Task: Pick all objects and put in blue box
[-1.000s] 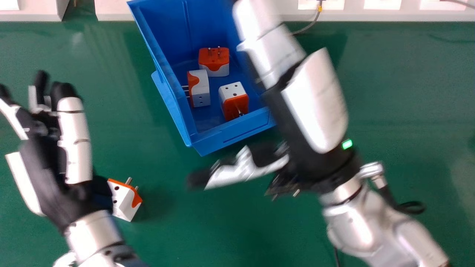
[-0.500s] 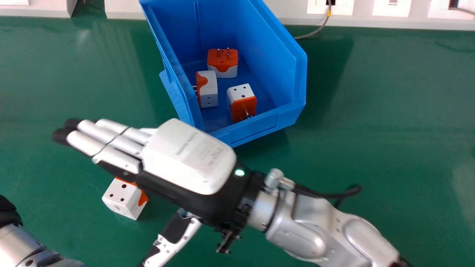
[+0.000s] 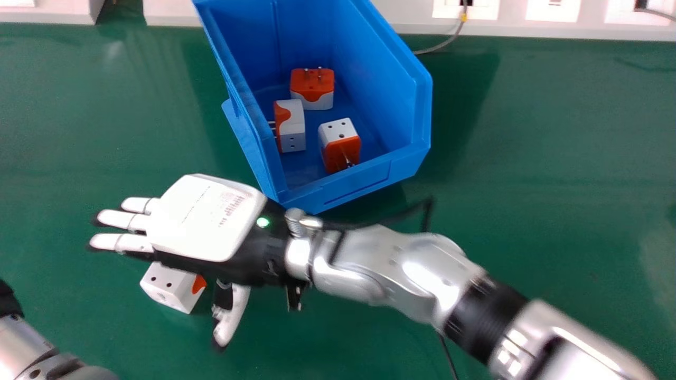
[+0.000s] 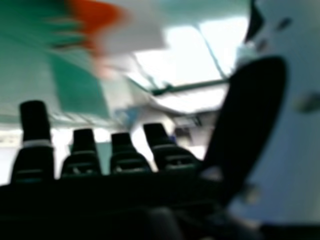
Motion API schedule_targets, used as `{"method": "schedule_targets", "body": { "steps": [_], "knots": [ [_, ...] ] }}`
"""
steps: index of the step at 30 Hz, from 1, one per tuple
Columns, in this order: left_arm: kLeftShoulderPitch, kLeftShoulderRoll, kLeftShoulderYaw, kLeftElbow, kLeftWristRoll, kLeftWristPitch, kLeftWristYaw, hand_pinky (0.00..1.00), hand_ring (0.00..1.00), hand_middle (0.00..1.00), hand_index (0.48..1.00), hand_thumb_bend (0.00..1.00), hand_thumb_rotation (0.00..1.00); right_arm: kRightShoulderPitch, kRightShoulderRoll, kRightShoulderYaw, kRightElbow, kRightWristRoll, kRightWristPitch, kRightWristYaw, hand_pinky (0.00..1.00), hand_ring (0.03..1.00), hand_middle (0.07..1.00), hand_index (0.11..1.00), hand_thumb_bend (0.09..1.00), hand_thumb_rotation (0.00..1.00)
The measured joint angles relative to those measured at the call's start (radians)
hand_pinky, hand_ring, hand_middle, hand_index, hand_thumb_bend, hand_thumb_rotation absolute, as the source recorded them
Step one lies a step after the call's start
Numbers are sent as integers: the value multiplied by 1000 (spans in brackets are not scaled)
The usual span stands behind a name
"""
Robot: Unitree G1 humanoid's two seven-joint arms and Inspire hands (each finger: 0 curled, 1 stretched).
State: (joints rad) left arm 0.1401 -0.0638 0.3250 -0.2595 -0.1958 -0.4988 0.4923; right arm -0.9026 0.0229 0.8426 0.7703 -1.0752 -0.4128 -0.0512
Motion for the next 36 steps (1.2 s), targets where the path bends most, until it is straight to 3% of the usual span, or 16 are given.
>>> {"method": "schedule_targets", "body": {
  "steps": [8,13,17,21,24,32,34,35,36],
  "knots": [
    [0,0,-6,-2,0,2,-9,825,865,869,869,433,442,-114,102,77,198,-42,80,11,634,897,908,769,858,6],
    [-3,0,-19,-2,0,2,-13,825,864,871,869,450,437,-127,112,90,249,-40,76,-44,628,887,908,733,852,3],
    [-7,0,-29,-2,1,3,-12,842,883,889,873,460,423,-127,113,91,273,-21,43,-65,556,716,849,700,733,0],
    [-8,0,-34,-1,1,9,-12,846,888,893,878,457,431,-126,118,91,291,8,-8,-73,538,680,832,701,709,0],
    [-8,0,-35,1,1,11,-12,864,906,910,896,464,462,-125,121,91,293,19,-38,-77,453,566,741,697,667,0],
    [-8,0,-35,1,0,14,-14,862,906,913,896,468,472,-125,122,90,305,49,-54,-76,459,566,750,687,644,0],
    [-7,0,-35,1,0,15,-14,863,907,915,896,467,480,-125,122,90,305,50,-56,-76,449,557,718,662,654,0],
    [-7,0,-35,1,0,15,-14,860,906,915,895,469,486,-124,122,88,305,55,-61,-83,363,459,567,587,591,0],
    [-7,0,-35,1,0,15,-15,861,907,916,896,469,488,-122,122,84,305,65,-69,-94,322,412,508,560,566,0]
  ]
}}
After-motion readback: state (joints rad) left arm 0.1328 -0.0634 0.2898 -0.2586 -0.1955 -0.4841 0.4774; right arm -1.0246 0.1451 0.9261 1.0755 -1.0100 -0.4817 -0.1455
